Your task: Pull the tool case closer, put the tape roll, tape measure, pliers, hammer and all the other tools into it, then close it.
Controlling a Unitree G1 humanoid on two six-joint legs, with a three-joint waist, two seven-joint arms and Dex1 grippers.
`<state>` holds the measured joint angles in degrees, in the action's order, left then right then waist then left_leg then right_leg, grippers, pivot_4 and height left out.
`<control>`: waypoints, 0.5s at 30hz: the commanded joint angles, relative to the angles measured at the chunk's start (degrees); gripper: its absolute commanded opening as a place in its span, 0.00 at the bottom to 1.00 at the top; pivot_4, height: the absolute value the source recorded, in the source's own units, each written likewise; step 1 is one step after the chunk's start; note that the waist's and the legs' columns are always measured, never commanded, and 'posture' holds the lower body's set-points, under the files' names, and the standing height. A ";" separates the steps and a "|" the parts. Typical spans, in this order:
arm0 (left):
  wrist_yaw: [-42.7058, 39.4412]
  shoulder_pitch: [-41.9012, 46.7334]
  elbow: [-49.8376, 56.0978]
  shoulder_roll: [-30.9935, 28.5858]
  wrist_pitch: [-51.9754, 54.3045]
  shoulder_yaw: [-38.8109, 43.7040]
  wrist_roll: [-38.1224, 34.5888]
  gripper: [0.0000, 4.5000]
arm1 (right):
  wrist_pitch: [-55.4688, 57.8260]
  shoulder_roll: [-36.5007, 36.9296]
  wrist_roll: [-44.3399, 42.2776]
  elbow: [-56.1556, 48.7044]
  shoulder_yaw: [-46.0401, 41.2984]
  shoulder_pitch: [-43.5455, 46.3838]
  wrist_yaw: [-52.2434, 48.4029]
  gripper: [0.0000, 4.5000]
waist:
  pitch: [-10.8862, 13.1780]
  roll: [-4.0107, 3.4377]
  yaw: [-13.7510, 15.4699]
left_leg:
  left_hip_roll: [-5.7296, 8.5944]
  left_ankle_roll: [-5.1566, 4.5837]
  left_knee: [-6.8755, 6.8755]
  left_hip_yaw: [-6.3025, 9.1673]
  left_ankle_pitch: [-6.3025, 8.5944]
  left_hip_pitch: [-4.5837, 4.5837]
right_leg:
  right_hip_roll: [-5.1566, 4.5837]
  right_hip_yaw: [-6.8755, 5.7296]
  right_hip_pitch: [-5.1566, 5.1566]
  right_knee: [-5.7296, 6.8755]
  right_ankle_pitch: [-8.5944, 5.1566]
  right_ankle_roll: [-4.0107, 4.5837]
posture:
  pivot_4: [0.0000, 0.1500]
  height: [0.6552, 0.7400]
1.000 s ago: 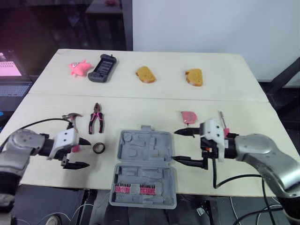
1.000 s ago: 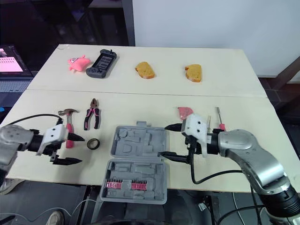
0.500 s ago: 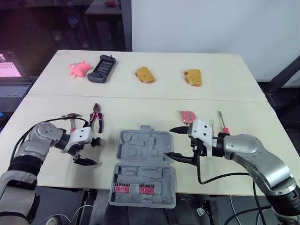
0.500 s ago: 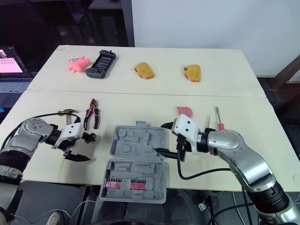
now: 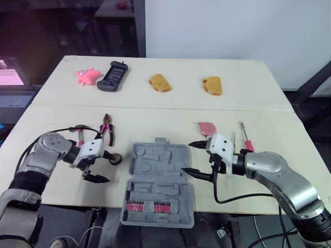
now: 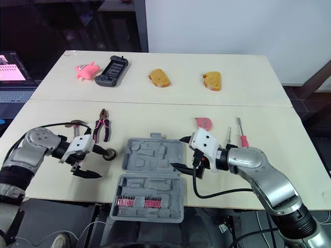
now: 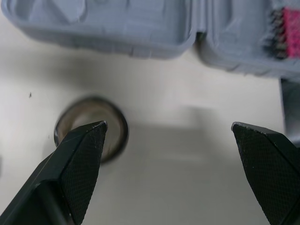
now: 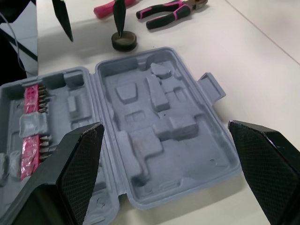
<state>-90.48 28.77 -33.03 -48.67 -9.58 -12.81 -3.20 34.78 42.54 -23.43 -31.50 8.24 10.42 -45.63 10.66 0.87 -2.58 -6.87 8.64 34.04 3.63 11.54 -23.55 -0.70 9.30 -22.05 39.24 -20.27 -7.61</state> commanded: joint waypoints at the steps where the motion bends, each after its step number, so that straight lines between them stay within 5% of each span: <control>1: 2.07 -0.42 -1.36 -0.29 -1.49 -0.57 2.42 1.00 | 0.43 -0.53 -0.95 -2.91 -0.79 1.11 0.13 0.99 | 0.00 0.00 0.06 | 0.00 0.00 0.00 0.00 0.00 0.00 | 0.00 0.00 0.00 0.00 0.00 0.00 | 1.00 0.99; 13: 4.91 0.96 -3.61 2.97 -2.20 -0.95 4.47 1.00 | 1.40 -1.29 -0.70 -2.92 -0.51 1.25 0.93 0.99 | -0.01 -0.01 0.20 | 0.00 0.00 0.03 0.01 0.00 0.00 | 0.00 0.00 0.05 0.00 0.00 0.01 | 1.00 0.99; 15: 4.83 1.26 -4.18 3.06 -2.36 -0.91 4.54 0.89 | 1.59 -1.38 -0.65 -3.09 -0.37 1.17 1.10 1.00 | -0.01 -0.01 0.18 | 0.00 0.00 0.04 0.01 0.00 0.02 | 0.00 0.00 0.07 0.00 0.00 0.01 | 1.00 0.99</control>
<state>-85.80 29.83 -36.55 -45.63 -11.79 -12.97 0.34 36.57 41.58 -23.72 -32.41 8.23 11.17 -44.78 10.65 0.86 -2.39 -6.87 8.64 34.09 3.64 11.53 -23.53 -0.70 9.30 -21.98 39.24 -20.27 -7.60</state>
